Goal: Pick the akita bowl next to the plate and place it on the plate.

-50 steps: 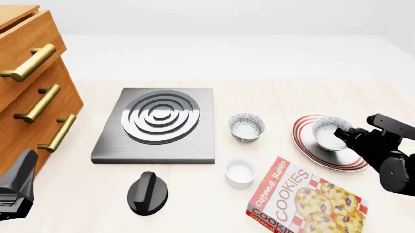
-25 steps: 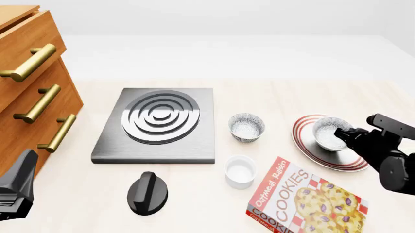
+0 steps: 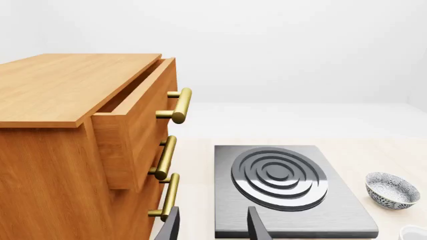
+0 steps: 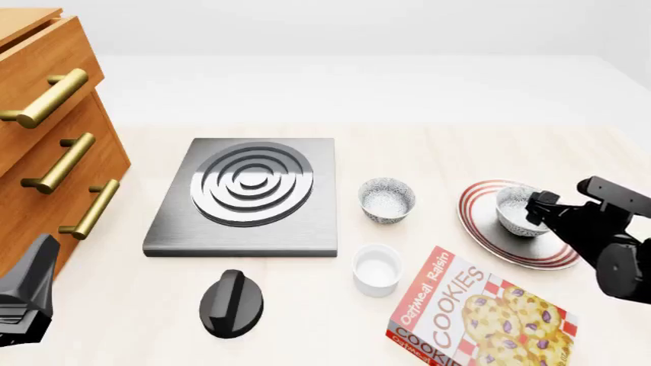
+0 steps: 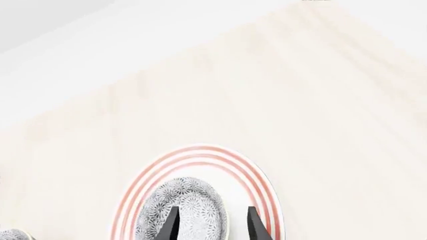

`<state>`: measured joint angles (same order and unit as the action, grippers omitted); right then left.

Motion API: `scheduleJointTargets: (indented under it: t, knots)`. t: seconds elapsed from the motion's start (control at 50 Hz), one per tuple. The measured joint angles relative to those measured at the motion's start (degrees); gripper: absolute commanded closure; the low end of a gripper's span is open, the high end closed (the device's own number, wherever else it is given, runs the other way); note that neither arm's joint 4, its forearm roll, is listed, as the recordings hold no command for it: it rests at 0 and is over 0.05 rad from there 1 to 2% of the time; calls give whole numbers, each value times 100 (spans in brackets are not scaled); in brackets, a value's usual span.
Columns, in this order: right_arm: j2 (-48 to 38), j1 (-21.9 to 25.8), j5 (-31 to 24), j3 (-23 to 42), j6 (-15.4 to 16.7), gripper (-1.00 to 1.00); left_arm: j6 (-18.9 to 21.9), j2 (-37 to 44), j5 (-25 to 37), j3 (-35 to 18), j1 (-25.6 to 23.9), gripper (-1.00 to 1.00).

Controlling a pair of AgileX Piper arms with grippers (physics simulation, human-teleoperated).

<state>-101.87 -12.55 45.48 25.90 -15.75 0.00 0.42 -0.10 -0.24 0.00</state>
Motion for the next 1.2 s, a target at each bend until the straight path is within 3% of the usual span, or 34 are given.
scheduleJointTargets:
  t: [0.36,0.9,1.2]
  knots:
    - [509,-6,-275,-68,-87,-100,0,0,0,0,0,-100]
    - [2093,6,-984,-326,-249,-100,0,0,0,0,0,-100]
    - [3383,89,-1582,-510,-323,-100,0,0,0,0,0,-100]
